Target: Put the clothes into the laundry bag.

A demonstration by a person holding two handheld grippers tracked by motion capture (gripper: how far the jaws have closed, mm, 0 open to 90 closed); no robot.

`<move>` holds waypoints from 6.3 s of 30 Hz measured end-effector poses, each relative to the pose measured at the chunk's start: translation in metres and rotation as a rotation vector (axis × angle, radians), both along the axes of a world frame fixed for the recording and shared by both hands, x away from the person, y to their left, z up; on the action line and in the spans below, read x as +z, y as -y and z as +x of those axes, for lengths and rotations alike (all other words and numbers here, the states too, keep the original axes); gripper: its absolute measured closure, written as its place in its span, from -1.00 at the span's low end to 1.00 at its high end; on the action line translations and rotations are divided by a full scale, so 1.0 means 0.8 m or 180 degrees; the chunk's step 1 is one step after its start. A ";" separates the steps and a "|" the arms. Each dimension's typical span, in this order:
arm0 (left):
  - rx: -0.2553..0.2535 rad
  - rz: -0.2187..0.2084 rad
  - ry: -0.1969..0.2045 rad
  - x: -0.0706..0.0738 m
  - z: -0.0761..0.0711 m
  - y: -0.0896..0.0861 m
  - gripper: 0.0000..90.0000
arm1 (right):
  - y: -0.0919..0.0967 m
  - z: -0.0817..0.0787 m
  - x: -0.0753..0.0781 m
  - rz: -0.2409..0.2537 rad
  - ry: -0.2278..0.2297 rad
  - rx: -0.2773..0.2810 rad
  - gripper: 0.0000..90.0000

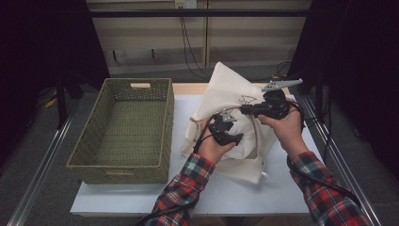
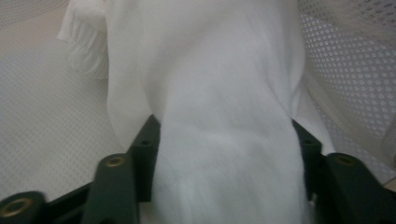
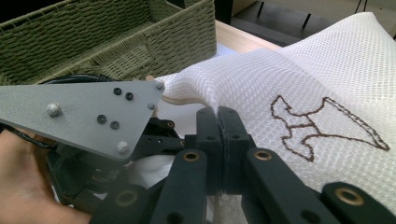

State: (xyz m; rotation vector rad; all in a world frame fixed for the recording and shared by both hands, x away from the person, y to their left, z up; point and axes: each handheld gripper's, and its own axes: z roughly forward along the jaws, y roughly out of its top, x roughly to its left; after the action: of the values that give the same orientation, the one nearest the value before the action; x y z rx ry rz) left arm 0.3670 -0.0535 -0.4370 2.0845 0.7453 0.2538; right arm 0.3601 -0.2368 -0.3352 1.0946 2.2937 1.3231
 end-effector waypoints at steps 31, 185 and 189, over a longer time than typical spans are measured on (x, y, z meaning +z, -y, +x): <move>0.0012 0.0157 -0.0099 -0.007 -0.032 -0.045 -0.82 | 0.009 0.006 -0.013 -0.0113 -0.0020 -0.0124 0.94; 0.0384 0.0034 -0.0051 -0.022 0.012 0.011 -0.28 | 0.037 0.001 -0.031 -0.0387 -0.0073 -0.0097 0.97; 0.0296 0.0161 -0.0012 -0.012 0.006 0.004 -0.39 | 0.039 0.002 -0.027 -0.0399 -0.0058 -0.0120 0.97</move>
State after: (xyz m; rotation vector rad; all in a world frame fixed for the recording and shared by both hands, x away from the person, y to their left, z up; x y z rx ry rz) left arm 0.3718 -0.0569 -0.4468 2.1012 0.8471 0.3233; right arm 0.3616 -0.2682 -0.3567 1.1069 2.3223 1.1432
